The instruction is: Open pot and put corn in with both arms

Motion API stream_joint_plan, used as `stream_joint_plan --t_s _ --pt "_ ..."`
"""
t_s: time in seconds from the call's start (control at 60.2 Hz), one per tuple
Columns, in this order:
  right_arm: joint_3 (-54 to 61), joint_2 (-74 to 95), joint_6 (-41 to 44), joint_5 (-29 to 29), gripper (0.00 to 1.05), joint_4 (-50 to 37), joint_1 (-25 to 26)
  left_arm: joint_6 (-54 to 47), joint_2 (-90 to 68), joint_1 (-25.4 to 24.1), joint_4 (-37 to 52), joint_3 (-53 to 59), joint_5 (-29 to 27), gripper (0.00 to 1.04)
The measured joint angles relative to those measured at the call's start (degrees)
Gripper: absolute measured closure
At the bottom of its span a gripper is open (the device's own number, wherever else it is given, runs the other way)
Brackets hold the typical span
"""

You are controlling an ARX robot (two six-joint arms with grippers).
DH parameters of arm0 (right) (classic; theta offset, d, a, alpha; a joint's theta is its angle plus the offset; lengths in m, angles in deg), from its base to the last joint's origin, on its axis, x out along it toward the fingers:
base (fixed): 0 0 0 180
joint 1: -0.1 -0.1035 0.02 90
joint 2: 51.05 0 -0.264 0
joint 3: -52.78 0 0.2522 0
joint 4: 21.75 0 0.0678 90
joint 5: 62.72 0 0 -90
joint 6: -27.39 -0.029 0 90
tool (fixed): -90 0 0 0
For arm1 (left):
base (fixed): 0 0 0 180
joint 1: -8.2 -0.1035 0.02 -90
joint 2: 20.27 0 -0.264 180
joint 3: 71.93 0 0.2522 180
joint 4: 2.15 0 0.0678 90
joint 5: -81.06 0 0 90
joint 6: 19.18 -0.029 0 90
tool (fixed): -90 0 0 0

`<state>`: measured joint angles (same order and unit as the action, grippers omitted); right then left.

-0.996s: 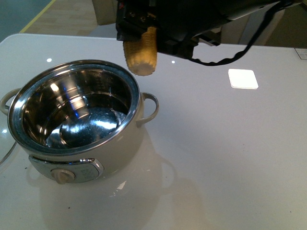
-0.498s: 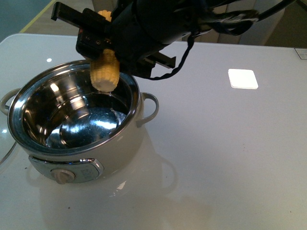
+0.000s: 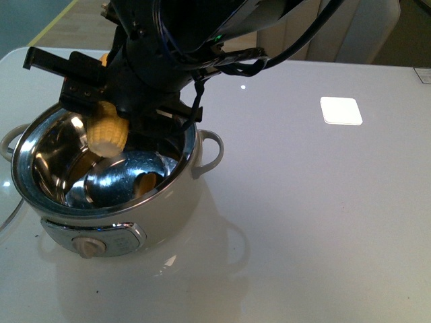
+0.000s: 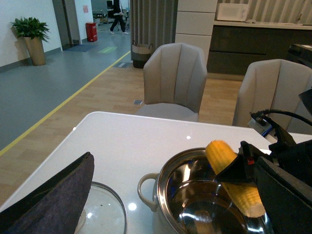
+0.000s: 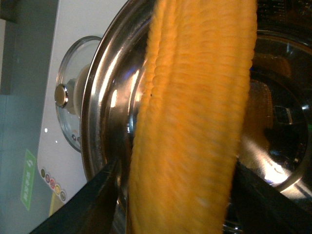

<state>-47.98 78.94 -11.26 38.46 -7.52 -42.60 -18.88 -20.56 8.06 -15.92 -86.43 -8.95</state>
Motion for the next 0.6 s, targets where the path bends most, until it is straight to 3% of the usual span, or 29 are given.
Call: stream_joint_plan --t_s 0.216,0.399,0.598 --pt "0.0 0.0 -1.0 -0.6 0.07 0.0 -0.2 0.0 0.0 0.0 0.0 0.0 0.0 0.07" --pt "3.5 -2.2 -2.9 -0.9 0.09 -3.1 0.9 0.0 0.0 0.0 0.0 0.0 0.0 0.07" --pt "12.4 -13.9 -6.6 -4.2 0.09 -10.9 6.2 0.0 0.0 0.0 0.0 0.0 0.0 0.07"
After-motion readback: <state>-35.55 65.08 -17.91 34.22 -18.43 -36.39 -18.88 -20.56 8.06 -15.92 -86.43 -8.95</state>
